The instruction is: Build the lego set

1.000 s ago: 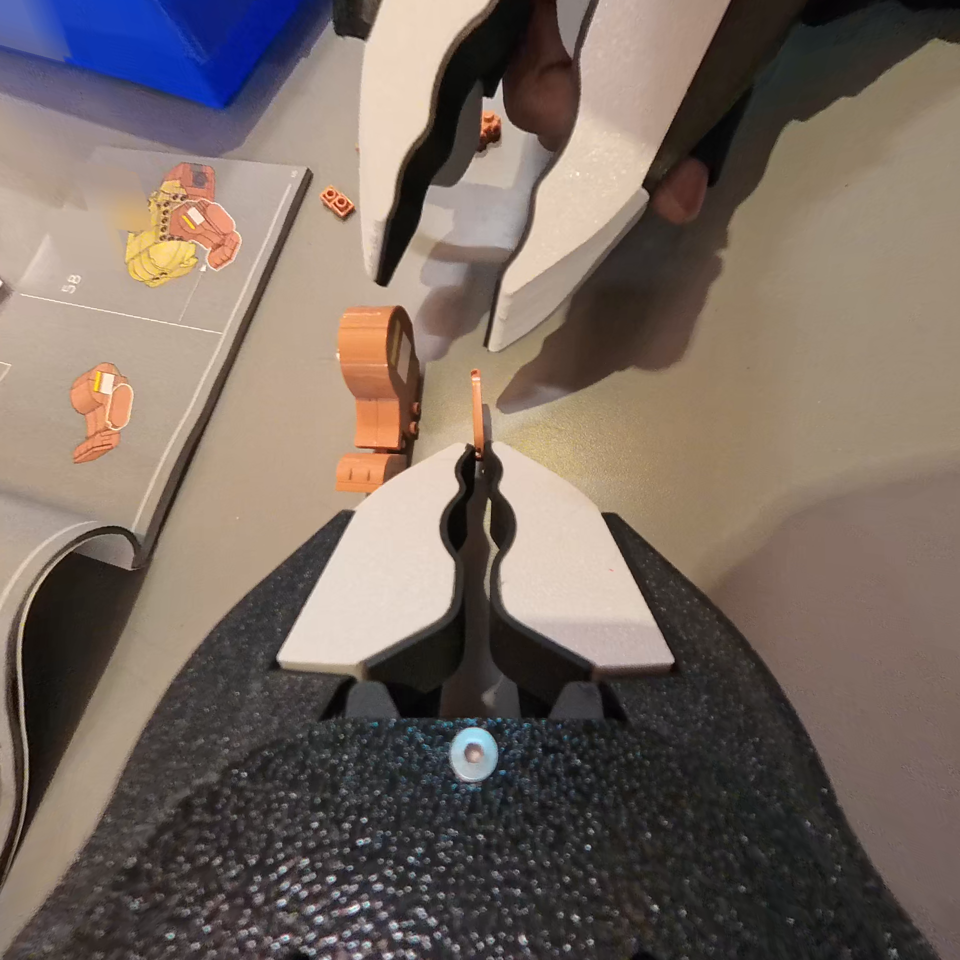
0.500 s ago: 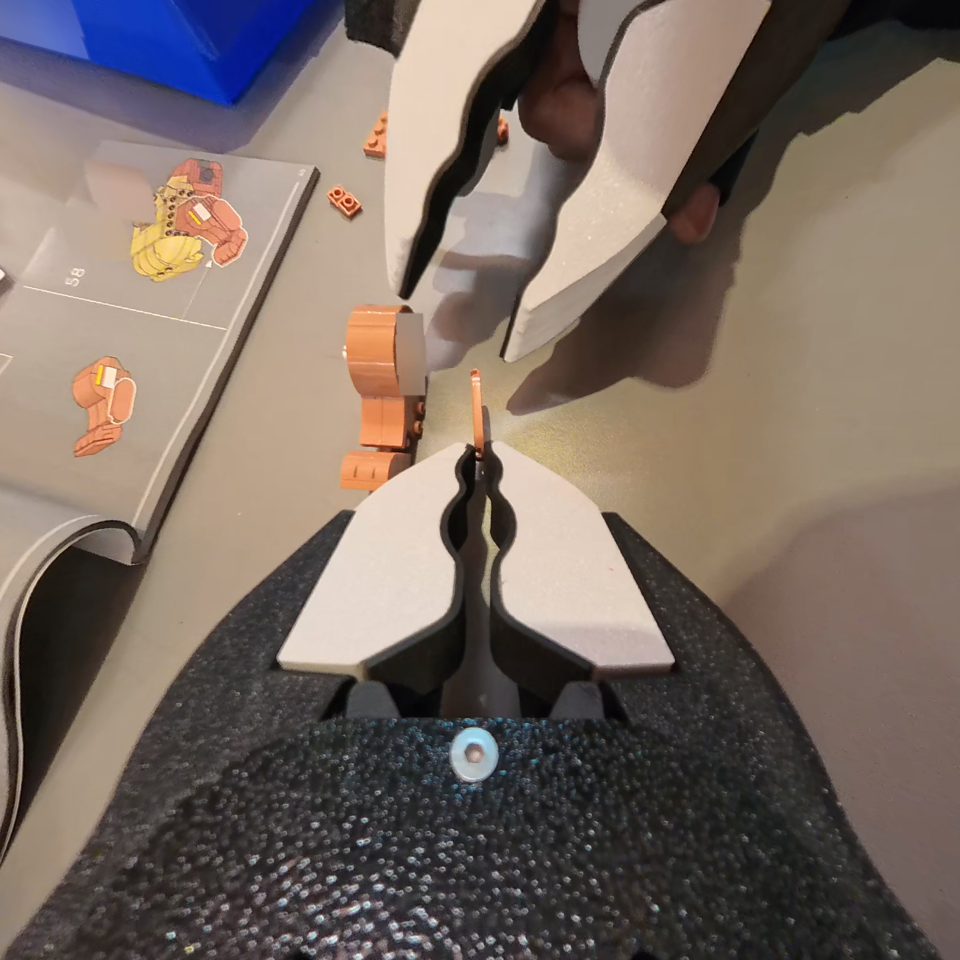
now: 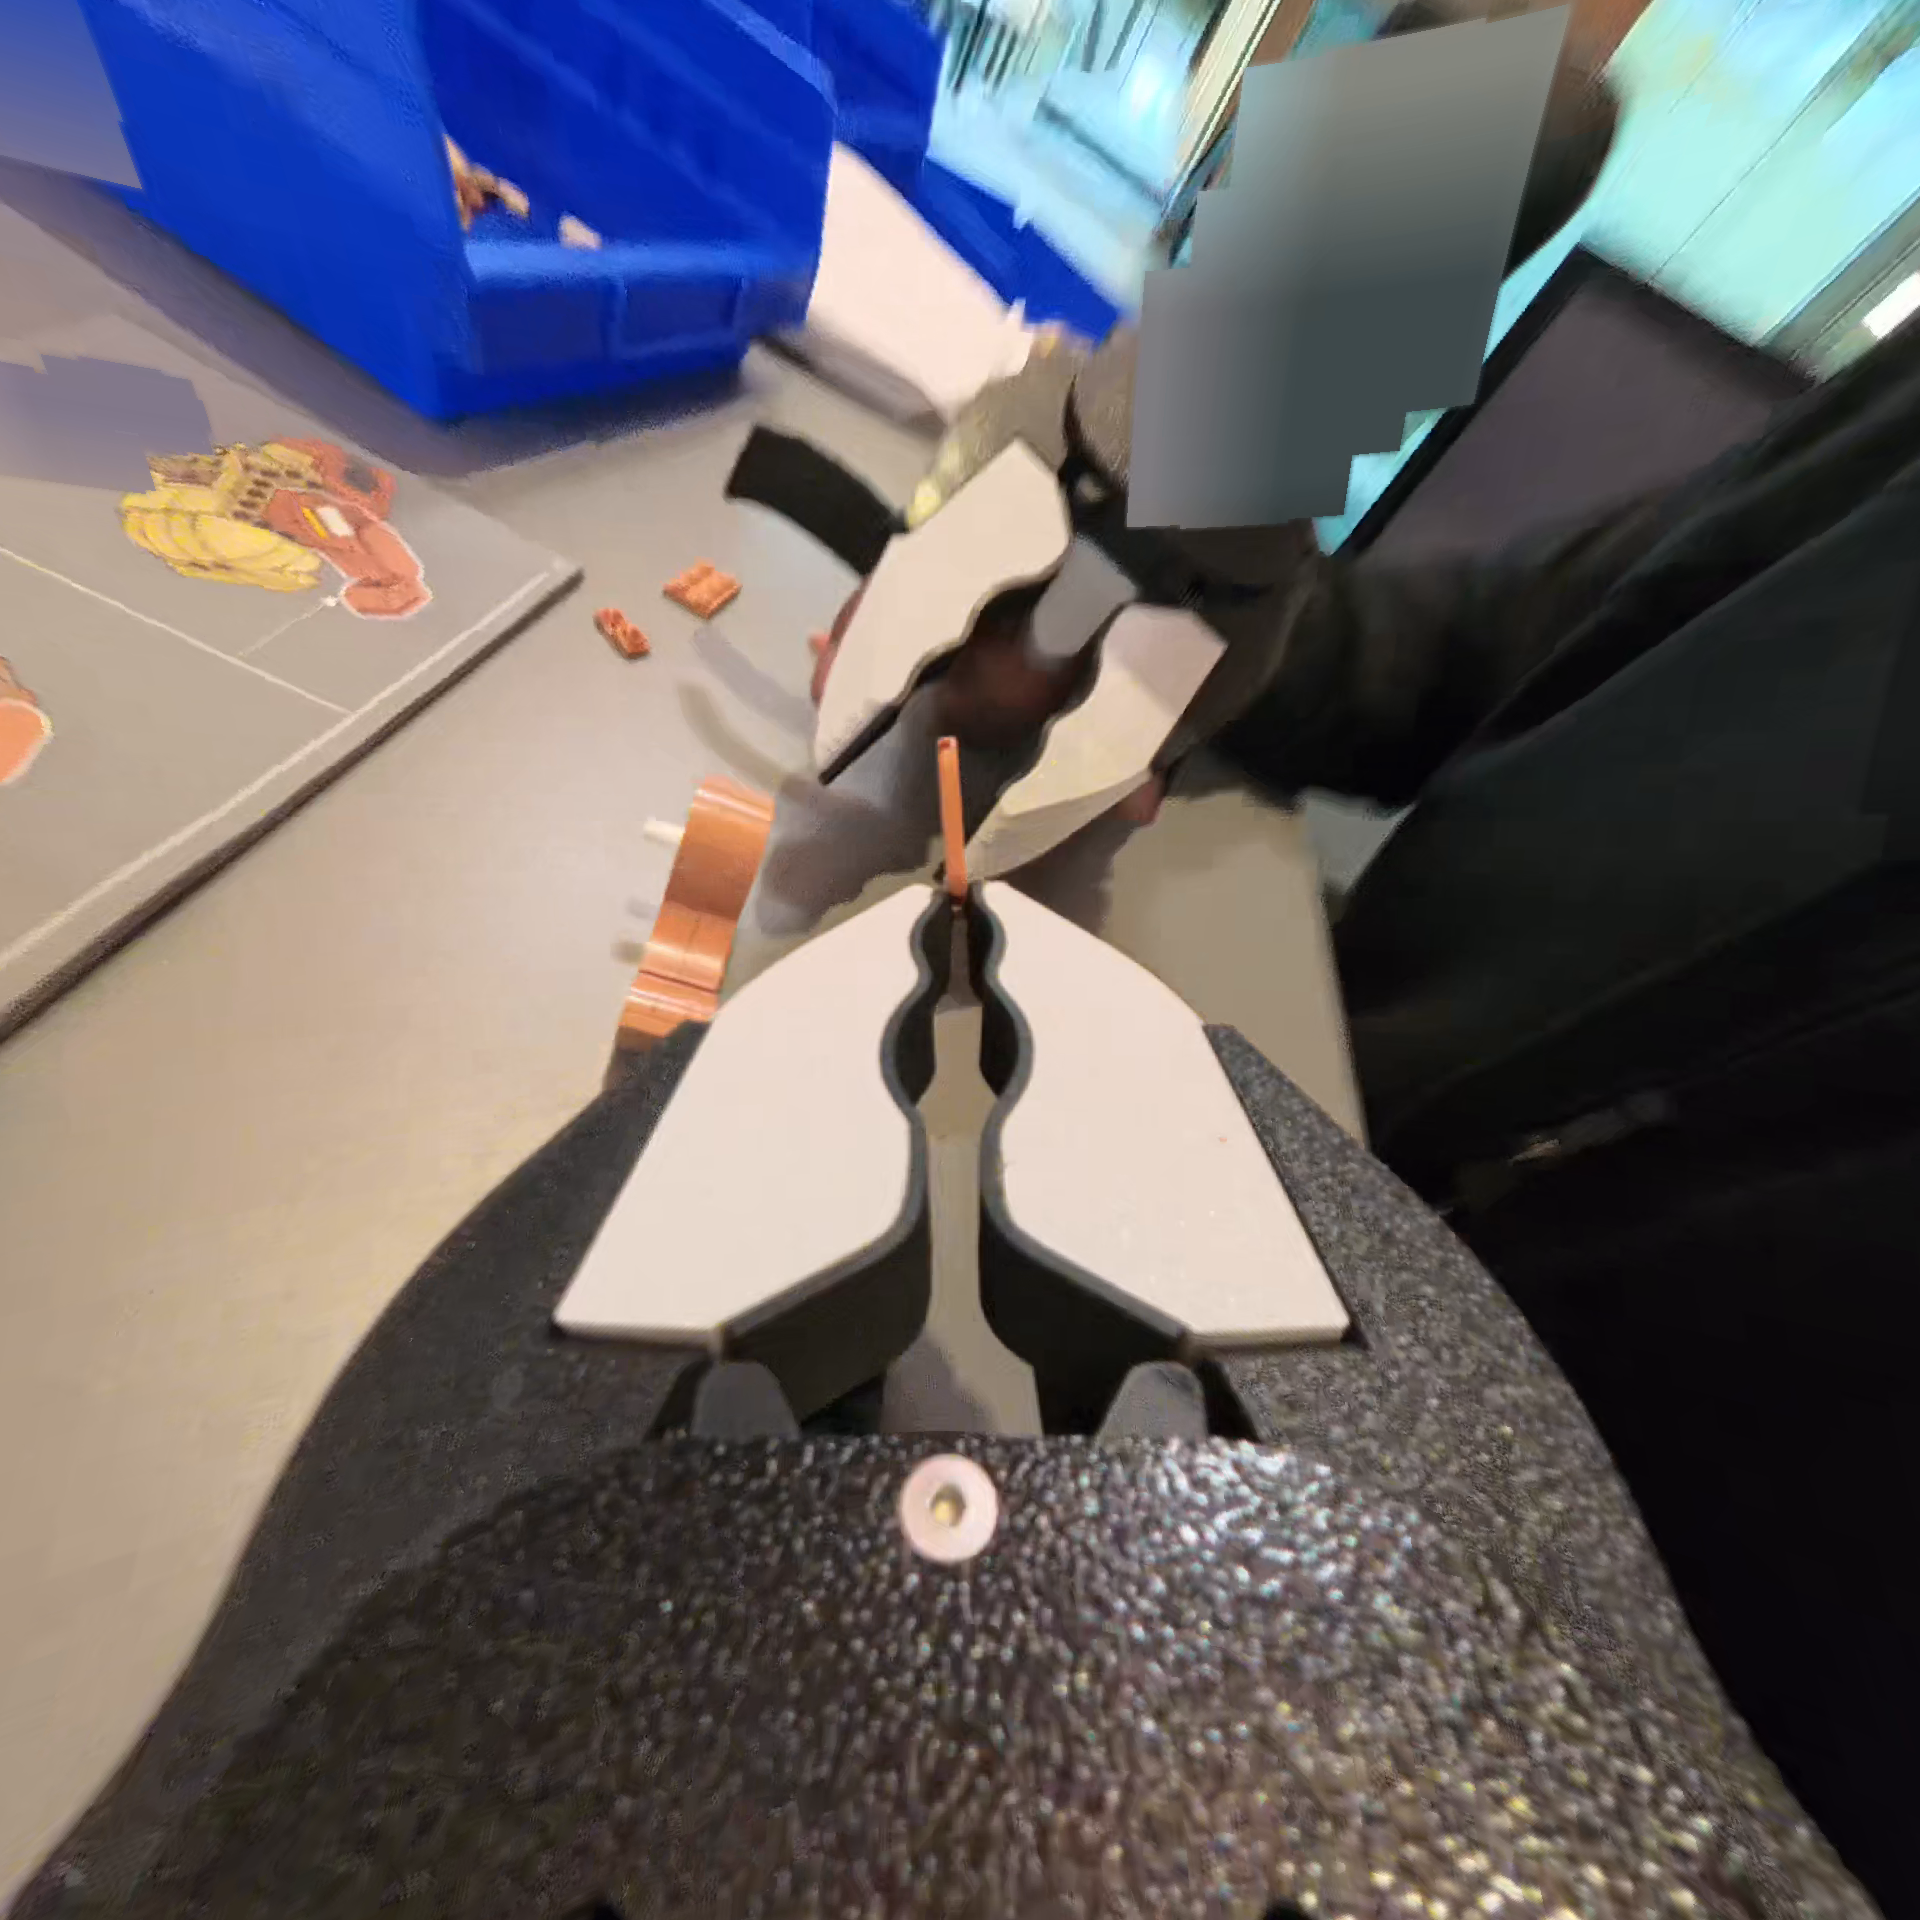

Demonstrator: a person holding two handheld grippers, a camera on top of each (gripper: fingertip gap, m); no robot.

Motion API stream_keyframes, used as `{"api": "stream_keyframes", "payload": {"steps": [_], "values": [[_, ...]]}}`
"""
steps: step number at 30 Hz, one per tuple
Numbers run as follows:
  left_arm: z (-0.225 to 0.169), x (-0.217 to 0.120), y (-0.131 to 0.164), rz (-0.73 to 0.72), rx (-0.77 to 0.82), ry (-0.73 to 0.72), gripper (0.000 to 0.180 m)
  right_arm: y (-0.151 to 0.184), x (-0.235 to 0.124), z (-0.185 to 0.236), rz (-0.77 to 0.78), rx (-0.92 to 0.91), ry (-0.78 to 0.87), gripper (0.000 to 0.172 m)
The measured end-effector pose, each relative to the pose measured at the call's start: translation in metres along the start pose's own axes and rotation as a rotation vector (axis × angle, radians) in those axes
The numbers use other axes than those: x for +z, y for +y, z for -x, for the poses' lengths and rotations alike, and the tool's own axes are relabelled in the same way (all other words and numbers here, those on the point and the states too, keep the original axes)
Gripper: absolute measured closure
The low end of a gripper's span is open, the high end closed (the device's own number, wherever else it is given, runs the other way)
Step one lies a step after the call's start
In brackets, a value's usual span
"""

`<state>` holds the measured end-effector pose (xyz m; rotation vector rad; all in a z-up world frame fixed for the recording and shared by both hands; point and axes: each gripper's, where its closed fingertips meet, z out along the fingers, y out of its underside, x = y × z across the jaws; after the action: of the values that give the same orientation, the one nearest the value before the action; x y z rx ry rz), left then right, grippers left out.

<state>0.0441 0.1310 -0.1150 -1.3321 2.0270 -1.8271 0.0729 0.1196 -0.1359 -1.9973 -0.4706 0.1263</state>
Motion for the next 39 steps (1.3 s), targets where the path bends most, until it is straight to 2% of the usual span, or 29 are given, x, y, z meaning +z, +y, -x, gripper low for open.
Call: {"api": "stream_keyframes", "payload": {"steps": [3, 8, 18, 21, 25, 30, 33, 39], "values": [[-0.007, -0.015, -0.014, -0.122, -0.157, 0.166, 0.178, -0.006, -0.007, -0.003, -0.064, 0.078, -0.029, 0.141], [-0.015, -0.026, -0.028, -0.218, -0.283, 0.337, 0.179, -0.011, -0.013, -0.009, -0.116, 0.147, -0.044, 0.142], [-0.013, -0.019, -0.026, -0.193, -0.281, 0.308, 0.179, -0.011, -0.014, -0.005, -0.123, 0.122, -0.042, 0.142], [-0.006, -0.008, -0.014, -0.098, -0.196, 0.193, 0.179, -0.011, -0.014, -0.004, -0.122, 0.112, -0.038, 0.142], [0.005, 0.011, 0.015, 0.155, 0.020, -0.007, 0.178, -0.009, -0.010, -0.001, -0.095, 0.069, -0.029, 0.142], [0.003, 0.024, 0.031, 0.355, 0.216, -0.083, 0.178, -0.004, -0.002, 0.009, -0.030, -0.025, -0.030, 0.144], [0.003, 0.029, 0.035, 0.405, 0.272, -0.090, 0.178, -0.001, 0.001, 0.014, -0.002, -0.057, -0.041, 0.146], [0.003, 0.030, 0.038, 0.403, 0.300, -0.076, 0.178, 0.002, 0.002, 0.019, 0.023, -0.062, -0.070, 0.154]]}}
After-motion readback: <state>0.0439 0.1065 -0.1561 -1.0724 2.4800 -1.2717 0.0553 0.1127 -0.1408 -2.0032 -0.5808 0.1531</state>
